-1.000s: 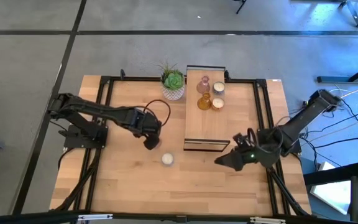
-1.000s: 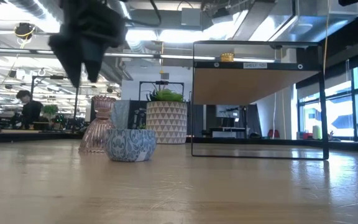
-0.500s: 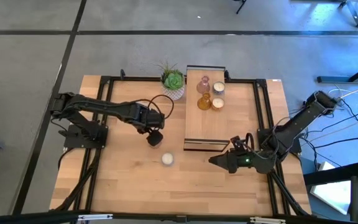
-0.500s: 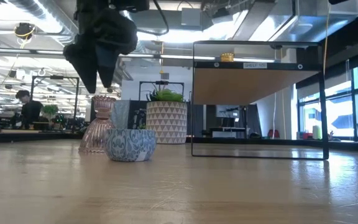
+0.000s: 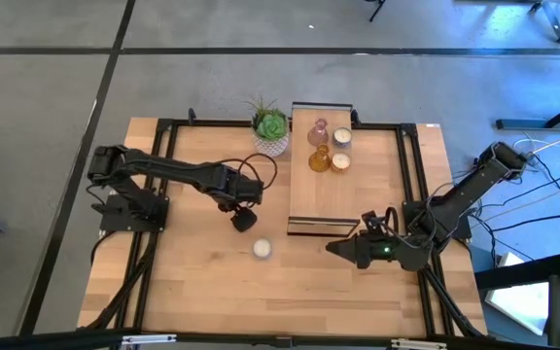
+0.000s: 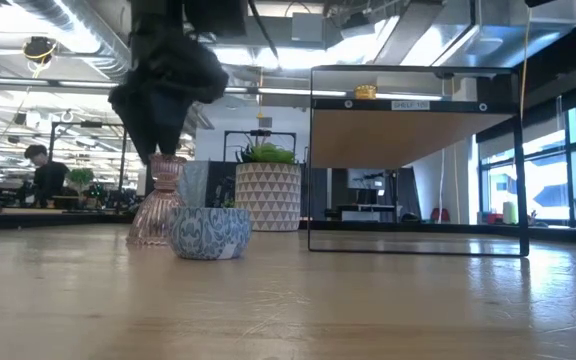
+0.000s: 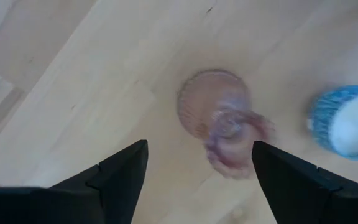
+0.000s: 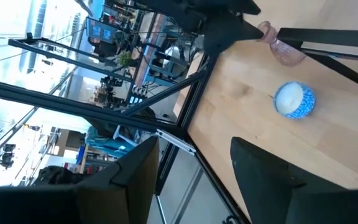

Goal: Pick & Place candle stick holders
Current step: Put the pink glass candle holder on the shelf aligned with the orange glass candle holder

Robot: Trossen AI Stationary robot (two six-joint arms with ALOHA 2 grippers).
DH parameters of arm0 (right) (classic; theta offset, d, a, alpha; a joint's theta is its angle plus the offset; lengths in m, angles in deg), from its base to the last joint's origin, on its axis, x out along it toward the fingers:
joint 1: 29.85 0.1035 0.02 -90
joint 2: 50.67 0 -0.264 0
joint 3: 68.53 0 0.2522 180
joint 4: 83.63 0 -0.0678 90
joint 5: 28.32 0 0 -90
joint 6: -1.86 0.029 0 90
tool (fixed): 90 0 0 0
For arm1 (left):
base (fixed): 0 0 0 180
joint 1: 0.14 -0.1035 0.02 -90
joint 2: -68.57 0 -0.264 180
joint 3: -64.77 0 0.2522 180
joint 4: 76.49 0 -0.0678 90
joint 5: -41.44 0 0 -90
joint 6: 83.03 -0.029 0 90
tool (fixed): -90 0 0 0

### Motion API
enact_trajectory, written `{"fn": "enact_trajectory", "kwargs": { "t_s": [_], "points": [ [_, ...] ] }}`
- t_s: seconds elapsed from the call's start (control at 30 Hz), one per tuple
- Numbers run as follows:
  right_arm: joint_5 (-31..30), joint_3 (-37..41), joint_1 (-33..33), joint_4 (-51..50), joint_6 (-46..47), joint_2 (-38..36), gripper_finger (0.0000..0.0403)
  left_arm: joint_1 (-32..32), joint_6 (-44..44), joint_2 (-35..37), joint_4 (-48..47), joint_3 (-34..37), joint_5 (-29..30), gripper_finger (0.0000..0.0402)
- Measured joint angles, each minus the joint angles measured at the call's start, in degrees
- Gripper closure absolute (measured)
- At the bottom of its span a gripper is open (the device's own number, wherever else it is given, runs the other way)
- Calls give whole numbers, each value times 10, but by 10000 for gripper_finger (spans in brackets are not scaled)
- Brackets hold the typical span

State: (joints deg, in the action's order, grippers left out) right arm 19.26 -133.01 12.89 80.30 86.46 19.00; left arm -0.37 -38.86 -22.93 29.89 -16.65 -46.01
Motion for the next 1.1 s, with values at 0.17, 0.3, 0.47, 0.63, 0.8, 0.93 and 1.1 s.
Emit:
{"fn": "enact_trajectory", "kwargs": {
  "t_s": [0.17,0.3,0.47,0.63,0.8,0.93,1.1],
  "points": [
    [-7,0,0,0,0,0,199,-3,-15,-28,6,0,-6,116],
    [-15,0,0,0,-2,0,199,-3,-23,-36,17,0,-13,117],
    [-21,0,0,0,-2,0,199,-3,-30,-37,18,0,-14,143],
    [-26,0,0,0,-2,0,199,-3,-30,-37,18,0,-12,215],
    [-29,0,0,0,-2,0,199,-3,-35,-37,19,0,-11,323],
    [-29,0,0,0,-2,0,199,-3,-36,-32,18,-2,-21,373],
    [-30,0,0,0,-7,0,199,-3,-36,-13,-11,0,-31,375]
  ]
}}
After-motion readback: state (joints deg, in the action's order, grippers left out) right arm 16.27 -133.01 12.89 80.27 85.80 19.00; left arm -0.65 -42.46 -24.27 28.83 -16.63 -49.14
